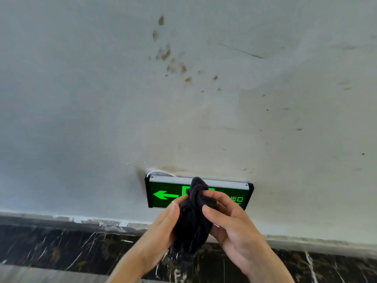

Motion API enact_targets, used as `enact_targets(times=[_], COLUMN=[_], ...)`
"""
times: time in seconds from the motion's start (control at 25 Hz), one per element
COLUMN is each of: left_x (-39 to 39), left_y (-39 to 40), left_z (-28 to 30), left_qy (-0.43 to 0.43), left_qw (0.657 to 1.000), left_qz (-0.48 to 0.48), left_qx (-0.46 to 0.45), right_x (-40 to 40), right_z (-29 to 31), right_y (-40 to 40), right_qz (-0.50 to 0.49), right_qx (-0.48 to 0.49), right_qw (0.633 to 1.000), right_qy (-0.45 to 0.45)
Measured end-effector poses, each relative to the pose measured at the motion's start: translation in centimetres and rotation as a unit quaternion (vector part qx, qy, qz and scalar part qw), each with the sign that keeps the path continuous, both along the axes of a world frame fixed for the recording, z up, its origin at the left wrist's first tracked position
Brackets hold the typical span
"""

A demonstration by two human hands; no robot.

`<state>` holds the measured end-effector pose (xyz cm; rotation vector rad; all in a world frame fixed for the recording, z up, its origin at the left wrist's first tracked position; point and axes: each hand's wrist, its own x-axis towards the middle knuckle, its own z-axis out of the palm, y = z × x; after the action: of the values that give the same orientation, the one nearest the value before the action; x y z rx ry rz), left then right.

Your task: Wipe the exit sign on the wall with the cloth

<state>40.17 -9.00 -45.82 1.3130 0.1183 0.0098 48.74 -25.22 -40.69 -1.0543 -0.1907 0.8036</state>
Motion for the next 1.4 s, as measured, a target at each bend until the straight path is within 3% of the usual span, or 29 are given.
enact_targets(times=[0.12, 0.24, 0.32, 0.4, 0.48, 0.56, 0.64, 0.76, 0.88, 1.04, 1.16, 1.4], left_x=[-0.3, -0.6, -1.0, -1.5, -2.4, -3.2, -3.8, -3.7, -2.5, -0.3, 2.3, 5.1], left_y=[-0.7, -0.7, -0.2, 0.9, 2.7, 4.3, 5.7, 7.3, 8.5, 9.2, 9.7, 9.3], left_z=[-0.8, -1.4, -1.7, -2.2, -2.9, -3.8, -4.5, -5.0, -4.8, -3.7, -3.6, -6.2], left_qy=[-0.009, -0.021, -0.015, 0.013, 0.040, 0.064, 0.091, 0.123, 0.113, 0.019, -0.001, 0.018], left_qw=[1.000, 0.995, 0.985, 0.971, 0.951, 0.921, 0.889, 0.854, 0.834, 0.847, 0.846, 0.866], left_qz=[0.030, 0.096, 0.169, 0.233, 0.297, 0.375, 0.445, 0.505, 0.535, 0.500, 0.464, 0.451], left_qx=[0.004, -0.016, -0.035, -0.050, -0.079, -0.086, -0.053, 0.010, 0.074, 0.180, 0.263, 0.215], right_x=[-0.2, -0.2, 0.4, 1.8, 4.3, 6.9, 9.1, 11.9, 14.2, 15.7, 16.2, 16.7], right_z=[0.0, 0.3, 1.0, 1.9, 2.6, 2.7, 2.2, 0.2, -1.0, -2.1, -2.5, -2.6], right_y=[1.3, 2.6, 3.4, 4.3, 5.5, 6.7, 7.7, 8.7, 9.6, 10.5, 10.9, 11.3], right_qz=[-0.048, -0.067, -0.075, -0.137, -0.234, -0.256, -0.221, -0.193, -0.215, -0.280, -0.313, -0.343], right_qx=[-0.116, -0.263, -0.288, -0.306, -0.290, -0.288, -0.324, -0.383, -0.380, -0.343, -0.323, -0.302], right_qw=[0.985, 0.914, 0.866, 0.775, 0.631, 0.499, 0.427, 0.359, 0.321, 0.286, 0.255, 0.233], right_qy=[-0.116, -0.302, -0.403, -0.536, -0.680, -0.776, -0.815, -0.829, -0.840, -0.850, -0.856, -0.858])
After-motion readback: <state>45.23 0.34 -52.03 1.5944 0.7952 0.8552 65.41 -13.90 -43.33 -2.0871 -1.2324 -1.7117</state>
